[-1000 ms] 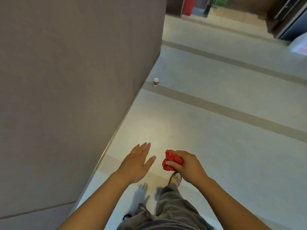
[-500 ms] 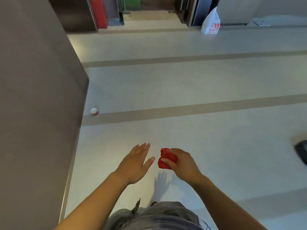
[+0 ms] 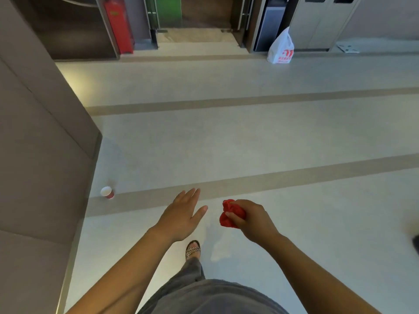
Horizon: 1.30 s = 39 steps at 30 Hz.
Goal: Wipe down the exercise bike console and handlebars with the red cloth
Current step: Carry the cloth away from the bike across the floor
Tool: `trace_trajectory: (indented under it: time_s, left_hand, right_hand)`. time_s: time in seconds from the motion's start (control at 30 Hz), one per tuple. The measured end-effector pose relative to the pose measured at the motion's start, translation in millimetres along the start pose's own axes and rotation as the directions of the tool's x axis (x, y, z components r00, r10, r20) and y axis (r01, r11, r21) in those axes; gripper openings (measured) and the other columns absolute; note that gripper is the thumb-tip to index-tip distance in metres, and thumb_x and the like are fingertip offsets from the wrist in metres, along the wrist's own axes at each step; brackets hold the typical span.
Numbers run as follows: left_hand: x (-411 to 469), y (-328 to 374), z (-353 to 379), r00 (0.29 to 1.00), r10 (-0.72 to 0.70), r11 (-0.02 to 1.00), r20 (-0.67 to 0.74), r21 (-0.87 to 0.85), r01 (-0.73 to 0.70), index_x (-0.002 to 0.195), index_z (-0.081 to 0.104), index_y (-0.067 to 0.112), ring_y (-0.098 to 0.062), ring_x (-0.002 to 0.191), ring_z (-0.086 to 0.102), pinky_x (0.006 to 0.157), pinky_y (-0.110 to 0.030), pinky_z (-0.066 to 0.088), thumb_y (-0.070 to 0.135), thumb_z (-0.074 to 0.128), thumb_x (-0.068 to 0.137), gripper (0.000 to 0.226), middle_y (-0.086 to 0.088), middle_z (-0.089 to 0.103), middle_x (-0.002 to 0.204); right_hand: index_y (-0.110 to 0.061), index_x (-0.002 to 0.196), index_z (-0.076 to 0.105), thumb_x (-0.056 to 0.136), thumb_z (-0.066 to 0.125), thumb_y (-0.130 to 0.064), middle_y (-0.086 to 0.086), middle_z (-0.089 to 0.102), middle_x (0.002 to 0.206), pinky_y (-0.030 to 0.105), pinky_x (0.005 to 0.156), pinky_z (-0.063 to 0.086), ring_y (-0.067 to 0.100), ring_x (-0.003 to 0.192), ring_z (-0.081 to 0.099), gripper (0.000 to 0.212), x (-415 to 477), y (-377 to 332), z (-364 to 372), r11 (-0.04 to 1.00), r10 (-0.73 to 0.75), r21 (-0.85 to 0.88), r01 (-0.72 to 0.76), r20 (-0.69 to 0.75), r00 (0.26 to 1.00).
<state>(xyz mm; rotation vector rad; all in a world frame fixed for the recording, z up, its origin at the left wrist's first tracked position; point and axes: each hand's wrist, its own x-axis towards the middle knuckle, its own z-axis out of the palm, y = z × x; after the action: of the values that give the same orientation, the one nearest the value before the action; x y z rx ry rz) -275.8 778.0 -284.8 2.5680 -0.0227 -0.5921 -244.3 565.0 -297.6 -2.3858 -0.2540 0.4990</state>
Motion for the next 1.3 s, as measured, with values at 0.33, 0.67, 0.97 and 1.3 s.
trace_trajectory:
  time_s: [0.33, 0.67, 0.97, 1.3]
  left_hand:
    - [240.2, 73.4, -81.4, 0.963, 0.172, 0.968, 0.209, 0.144, -0.205, 0.15, -0.001, 0.028, -0.015, 0.145, -0.004, 0.118, -0.041, 0.01, 0.056, 0.02, 0.096, 0.064, 0.009, -0.002, 0.159]
    - [500.7, 213.8, -118.4, 0.884, 0.253, 0.931, 0.392, 0.149, -0.333, 0.15, -0.001, 0.027, -0.012, 0.145, -0.005, 0.117, -0.034, 0.006, 0.056, 0.02, 0.096, 0.065, 0.008, -0.002, 0.159]
    - [682.5, 315.4, -168.4, 0.884, 0.307, 0.933, 0.352, 0.072, -0.352, 0.15, -0.001, 0.03, -0.011, 0.145, -0.005, 0.116, -0.031, 0.006, 0.056, 0.021, 0.095, 0.064, 0.011, -0.002, 0.158]
    - [936.2, 379.0, -251.2, 0.911, 0.298, 0.942, 0.287, 0.067, -0.329, 0.15, 0.001, 0.026, -0.015, 0.145, -0.003, 0.119, -0.038, 0.006, 0.055, 0.02, 0.096, 0.065, 0.005, -0.002, 0.159]
  right_hand:
    - [-0.029, 0.098, 0.063, 0.086, 0.058, -0.044, -0.014, 0.06, 0.087, 0.015, 0.068, 0.043, 0.006, 0.078, 0.057, 0.02, 162.6, 49.3, -124.0, 0.983, 0.177, 0.077, -0.166, -0.167, 0.97]
    - [-0.028, 0.102, 0.065, 0.086, 0.059, -0.042, -0.01, 0.063, 0.095, 0.018, 0.072, 0.043, 0.006, 0.082, 0.056, 0.022, 337.0, 166.3, -276.1, 0.94, 0.315, 0.228, -0.253, -0.295, 0.902]
    - [-0.028, 0.109, 0.064, 0.087, 0.059, -0.039, -0.01, 0.064, 0.107, 0.021, 0.085, 0.045, 0.008, 0.097, 0.058, 0.025, 475.6, 232.6, -415.9, 0.941, 0.313, 0.226, -0.253, -0.288, 0.905]
    - [-0.024, 0.112, 0.063, 0.088, 0.057, -0.043, -0.003, 0.065, 0.104, 0.027, 0.081, 0.047, 0.015, 0.093, 0.058, 0.032, 714.6, 271.3, -559.4, 0.979, 0.202, 0.08, -0.187, -0.251, 0.947]
